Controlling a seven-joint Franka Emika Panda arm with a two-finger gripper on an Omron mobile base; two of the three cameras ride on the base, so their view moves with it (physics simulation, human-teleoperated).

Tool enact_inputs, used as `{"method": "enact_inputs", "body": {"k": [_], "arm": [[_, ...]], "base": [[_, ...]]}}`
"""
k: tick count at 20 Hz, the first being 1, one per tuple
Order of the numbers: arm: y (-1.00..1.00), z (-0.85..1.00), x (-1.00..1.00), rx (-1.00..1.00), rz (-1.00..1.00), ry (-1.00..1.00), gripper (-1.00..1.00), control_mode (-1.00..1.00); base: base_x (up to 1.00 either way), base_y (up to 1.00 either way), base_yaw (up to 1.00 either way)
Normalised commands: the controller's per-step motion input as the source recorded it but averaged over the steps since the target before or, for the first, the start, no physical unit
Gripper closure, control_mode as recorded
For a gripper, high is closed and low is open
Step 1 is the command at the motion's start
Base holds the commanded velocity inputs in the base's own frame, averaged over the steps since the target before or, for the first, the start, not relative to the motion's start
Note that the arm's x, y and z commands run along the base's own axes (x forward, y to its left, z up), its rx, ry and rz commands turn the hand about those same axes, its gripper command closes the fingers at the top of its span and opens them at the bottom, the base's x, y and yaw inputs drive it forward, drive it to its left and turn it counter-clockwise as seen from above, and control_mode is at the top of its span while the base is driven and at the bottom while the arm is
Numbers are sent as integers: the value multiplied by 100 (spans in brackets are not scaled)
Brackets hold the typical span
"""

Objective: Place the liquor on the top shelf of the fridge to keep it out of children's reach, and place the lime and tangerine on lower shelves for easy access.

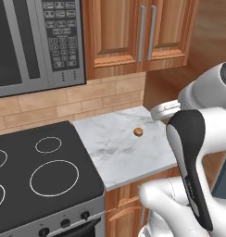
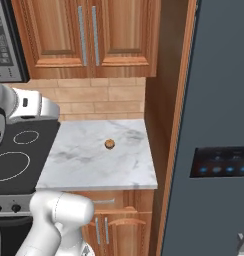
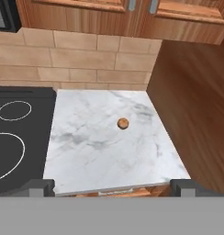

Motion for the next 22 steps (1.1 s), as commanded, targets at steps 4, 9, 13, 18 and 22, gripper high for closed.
{"method": "enact_inputs", "body": {"k": [4,9,13,18,22], "arm": [[0,-15,19,0,-8,0,-100,-100],[-8,-53,42,0,-14,1,-100,-100],[-23,-65,49,8,-13,7,-100,-100],[-27,-63,59,14,-4,8,-100,-100],[-20,-57,61,18,0,5,-100,-100]], "base": [[18,0,-10],[0,0,0],[0,0,0],[0,0,0],[0,0,0]]}}
